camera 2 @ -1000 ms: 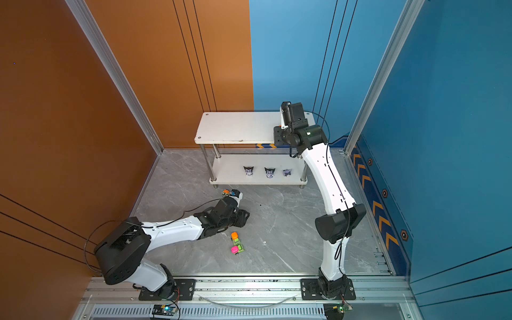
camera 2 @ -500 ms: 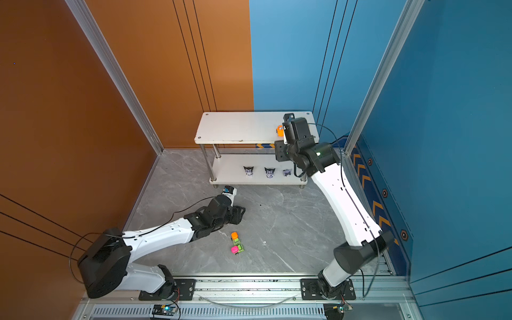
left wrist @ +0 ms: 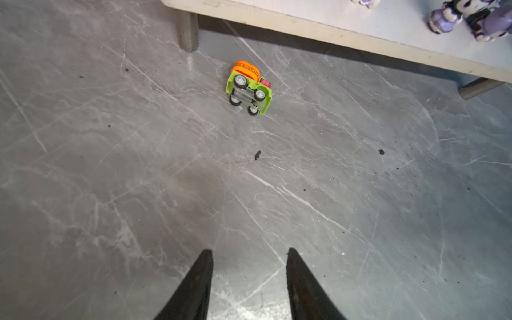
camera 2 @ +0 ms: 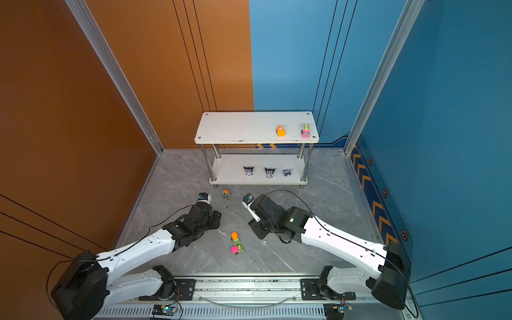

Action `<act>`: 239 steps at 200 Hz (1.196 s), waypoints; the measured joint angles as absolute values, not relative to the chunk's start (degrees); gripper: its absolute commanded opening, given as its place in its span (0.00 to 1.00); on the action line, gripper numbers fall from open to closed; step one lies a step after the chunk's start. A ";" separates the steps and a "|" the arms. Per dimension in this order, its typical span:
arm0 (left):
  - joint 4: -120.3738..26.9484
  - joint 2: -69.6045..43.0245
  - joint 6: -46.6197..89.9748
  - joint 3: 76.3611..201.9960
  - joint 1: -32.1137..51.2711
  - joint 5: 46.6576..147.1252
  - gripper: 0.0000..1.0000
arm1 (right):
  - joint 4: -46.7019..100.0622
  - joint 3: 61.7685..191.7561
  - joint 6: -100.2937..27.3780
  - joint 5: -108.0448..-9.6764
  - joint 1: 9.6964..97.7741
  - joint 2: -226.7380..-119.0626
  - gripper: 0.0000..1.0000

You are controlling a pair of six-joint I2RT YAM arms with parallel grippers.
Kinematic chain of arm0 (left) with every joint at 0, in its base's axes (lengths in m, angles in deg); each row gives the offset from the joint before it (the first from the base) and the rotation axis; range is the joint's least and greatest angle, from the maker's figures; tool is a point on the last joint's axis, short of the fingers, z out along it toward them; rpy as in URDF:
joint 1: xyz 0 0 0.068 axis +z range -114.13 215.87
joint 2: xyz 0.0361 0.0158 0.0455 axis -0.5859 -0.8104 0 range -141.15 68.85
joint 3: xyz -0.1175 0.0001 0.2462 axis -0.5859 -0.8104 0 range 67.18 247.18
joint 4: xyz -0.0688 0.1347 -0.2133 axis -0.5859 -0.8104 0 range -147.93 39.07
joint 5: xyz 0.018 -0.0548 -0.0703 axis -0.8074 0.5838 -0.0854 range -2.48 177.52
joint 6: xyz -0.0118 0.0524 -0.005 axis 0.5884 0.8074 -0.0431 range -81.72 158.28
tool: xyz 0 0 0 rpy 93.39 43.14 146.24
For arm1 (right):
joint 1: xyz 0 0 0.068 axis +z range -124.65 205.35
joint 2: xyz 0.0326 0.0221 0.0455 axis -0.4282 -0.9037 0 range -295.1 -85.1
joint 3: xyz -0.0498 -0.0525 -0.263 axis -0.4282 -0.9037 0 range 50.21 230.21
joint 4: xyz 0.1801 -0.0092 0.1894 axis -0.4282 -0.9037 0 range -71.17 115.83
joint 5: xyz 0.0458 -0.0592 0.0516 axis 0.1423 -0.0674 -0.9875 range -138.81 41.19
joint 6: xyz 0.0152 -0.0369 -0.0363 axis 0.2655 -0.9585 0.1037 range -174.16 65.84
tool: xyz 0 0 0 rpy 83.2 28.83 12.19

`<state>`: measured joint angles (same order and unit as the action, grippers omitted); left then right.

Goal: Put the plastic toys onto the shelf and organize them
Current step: 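Move the right gripper down over the pink-and-green car on the floor, then close the right gripper on the pink-and-green car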

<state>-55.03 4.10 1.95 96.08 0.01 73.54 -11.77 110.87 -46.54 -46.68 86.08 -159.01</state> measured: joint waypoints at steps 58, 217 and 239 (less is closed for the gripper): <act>-55.86 5.87 0.26 94.51 3.03 73.41 0.46 | -8.50 109.26 -52.05 -49.76 92.38 -170.33 0.66; -53.28 2.94 0.94 93.42 7.71 78.44 0.48 | -4.72 116.82 -55.87 -47.07 95.41 -190.05 0.56; -52.65 2.29 0.94 93.42 7.79 79.09 0.48 | -3.64 117.45 -55.92 -47.11 95.17 -190.70 0.52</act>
<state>-52.65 2.29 0.94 93.42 7.79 79.09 -3.64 117.45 -55.92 -47.11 95.17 -190.70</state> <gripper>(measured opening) 0.476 0.548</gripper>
